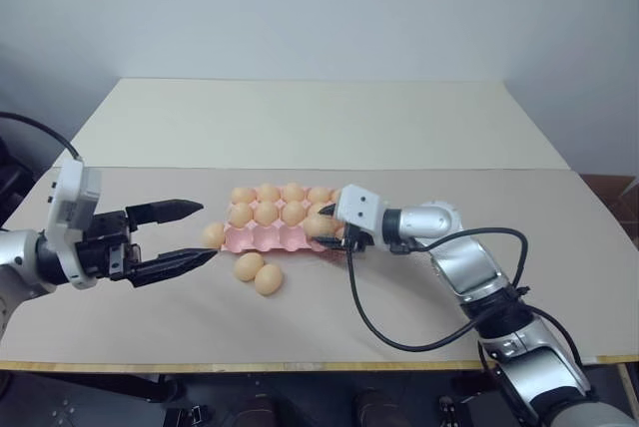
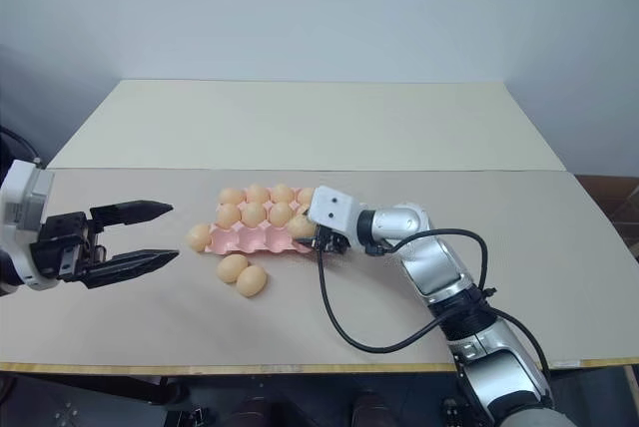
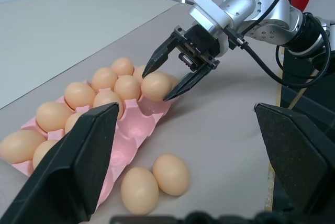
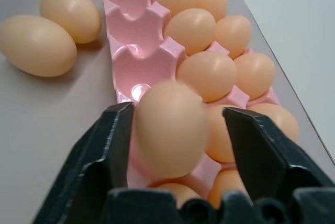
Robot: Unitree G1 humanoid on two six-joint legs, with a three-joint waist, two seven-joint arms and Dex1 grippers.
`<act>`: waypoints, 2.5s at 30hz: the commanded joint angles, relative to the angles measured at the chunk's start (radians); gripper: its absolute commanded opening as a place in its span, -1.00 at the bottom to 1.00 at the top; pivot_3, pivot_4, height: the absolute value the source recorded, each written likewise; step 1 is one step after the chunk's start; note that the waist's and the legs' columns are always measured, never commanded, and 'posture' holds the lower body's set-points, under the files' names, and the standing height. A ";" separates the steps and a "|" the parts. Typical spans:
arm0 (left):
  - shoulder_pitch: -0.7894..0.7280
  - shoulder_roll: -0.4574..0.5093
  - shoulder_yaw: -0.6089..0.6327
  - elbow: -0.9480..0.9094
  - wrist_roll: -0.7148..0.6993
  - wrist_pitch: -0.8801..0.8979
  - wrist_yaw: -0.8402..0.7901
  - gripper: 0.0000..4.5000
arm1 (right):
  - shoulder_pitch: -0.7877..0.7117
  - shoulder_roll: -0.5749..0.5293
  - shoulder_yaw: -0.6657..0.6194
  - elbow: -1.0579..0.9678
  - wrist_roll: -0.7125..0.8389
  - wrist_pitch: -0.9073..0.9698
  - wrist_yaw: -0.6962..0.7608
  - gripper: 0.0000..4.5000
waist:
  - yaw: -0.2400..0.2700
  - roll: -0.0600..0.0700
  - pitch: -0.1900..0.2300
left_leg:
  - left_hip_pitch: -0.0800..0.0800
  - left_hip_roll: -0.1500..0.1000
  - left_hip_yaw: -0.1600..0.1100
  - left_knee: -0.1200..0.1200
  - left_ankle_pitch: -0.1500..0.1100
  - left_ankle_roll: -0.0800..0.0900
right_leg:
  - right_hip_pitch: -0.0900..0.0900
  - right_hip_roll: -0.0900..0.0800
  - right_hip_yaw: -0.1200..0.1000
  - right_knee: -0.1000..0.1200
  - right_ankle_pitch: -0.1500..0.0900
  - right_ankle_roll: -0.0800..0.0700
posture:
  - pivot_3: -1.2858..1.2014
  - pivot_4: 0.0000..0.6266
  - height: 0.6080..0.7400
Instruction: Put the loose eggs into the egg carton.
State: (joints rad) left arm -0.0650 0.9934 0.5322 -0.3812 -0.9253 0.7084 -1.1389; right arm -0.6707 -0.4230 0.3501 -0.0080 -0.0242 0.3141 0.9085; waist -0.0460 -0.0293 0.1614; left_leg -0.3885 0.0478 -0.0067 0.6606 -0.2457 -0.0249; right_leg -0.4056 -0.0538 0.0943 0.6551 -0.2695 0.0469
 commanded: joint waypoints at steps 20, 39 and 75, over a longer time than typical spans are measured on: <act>0.215 0.084 0.088 0.100 0.175 -0.094 -0.171 1.00 | 0.422 -0.484 -0.558 -0.419 0.560 0.117 0.341 0.98 | -0.001 0.000 0.001 | 0.002 0.000 0.001 -0.001 0.000 0.000 | 0.002 0.000 0.000 -0.001 -0.001 -0.001 | 0.03 -0.52 1.00; 0.182 0.084 0.059 0.091 0.175 -0.089 -0.186 1.00 | 0.423 -0.477 -0.512 -0.444 0.577 0.111 0.264 0.98 | 0.001 -0.001 0.001 | 0.001 0.000 0.001 -0.001 0.000 0.000 | 0.001 0.000 0.000 -0.002 -0.001 0.000 | 0.03 -0.52 1.00; -0.489 -0.198 -0.806 0.489 0.719 -0.622 -0.354 1.00 | 0.400 -0.458 -0.471 -0.471 0.576 0.102 0.214 0.98 | 0.008 -0.001 0.001 | -0.001 -0.001 0.000 0.001 0.000 0.000 | 0.002 0.000 0.001 -0.002 -0.001 0.000 | 0.03 -0.52 1.00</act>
State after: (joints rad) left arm -0.5243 0.8088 -0.2656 0.0926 -0.2306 0.1161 -1.5003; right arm -0.2743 -0.8744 -0.0874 -0.4411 0.5333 0.4225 1.1307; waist -0.0383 -0.0299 0.1622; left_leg -0.3896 0.0471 -0.0066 0.6613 -0.2456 -0.0245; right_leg -0.4040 -0.0535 0.0948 0.6536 -0.2705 0.0472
